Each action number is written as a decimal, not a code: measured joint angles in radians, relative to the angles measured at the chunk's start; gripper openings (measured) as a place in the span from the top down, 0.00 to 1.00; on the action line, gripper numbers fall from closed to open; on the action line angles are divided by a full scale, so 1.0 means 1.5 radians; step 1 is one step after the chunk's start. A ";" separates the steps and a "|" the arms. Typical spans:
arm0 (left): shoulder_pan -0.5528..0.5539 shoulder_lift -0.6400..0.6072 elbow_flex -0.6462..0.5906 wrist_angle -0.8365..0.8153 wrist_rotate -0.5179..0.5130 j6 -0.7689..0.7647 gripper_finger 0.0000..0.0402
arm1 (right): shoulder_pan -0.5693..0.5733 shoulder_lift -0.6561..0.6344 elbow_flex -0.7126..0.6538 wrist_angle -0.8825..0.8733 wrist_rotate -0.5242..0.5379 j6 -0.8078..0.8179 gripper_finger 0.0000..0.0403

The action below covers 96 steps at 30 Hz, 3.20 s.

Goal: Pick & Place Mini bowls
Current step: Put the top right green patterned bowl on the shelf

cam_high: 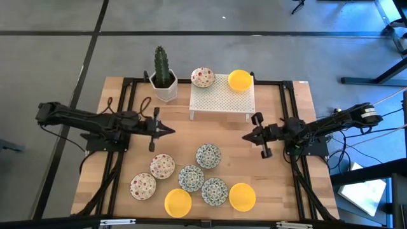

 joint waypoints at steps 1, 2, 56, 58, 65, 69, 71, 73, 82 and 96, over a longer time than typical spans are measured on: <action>0.000 0.007 0.000 0.003 -0.005 0.015 0.99 | 0.000 0.000 0.000 0.015 0.000 0.001 0.99; 0.000 0.012 0.000 0.003 -0.011 0.025 0.99 | 0.000 0.000 0.004 0.025 0.000 0.001 0.99; -0.032 0.030 0.000 0.043 -0.011 0.038 0.99 | 0.058 0.132 0.193 -0.295 0.037 -0.037 0.99; -0.032 0.030 0.000 0.044 -0.011 0.038 0.99 | 0.058 0.132 0.193 -0.294 0.037 -0.037 0.99; -0.032 0.015 -0.001 0.049 0.031 0.037 0.99 | 0.058 0.132 0.193 -0.290 0.036 -0.033 0.99; -0.032 -0.021 -0.001 0.049 0.053 0.034 0.99 | 0.058 0.132 0.193 -0.290 0.036 -0.032 0.98; -0.033 -0.040 -0.001 0.048 0.053 0.022 0.99 | 0.058 0.132 0.193 -0.290 0.036 -0.031 0.97; -0.033 -0.058 -0.001 0.047 0.053 0.019 0.99 | 0.058 0.132 0.193 -0.290 0.036 -0.029 0.96; -0.033 -0.140 -0.001 -0.034 -0.016 0.021 0.99 | 0.058 0.132 0.192 -0.305 0.036 -0.012 0.95; -0.032 -0.193 -0.030 -0.069 -0.029 0.059 0.99 | 0.058 0.132 0.192 -0.304 0.036 -0.001 0.95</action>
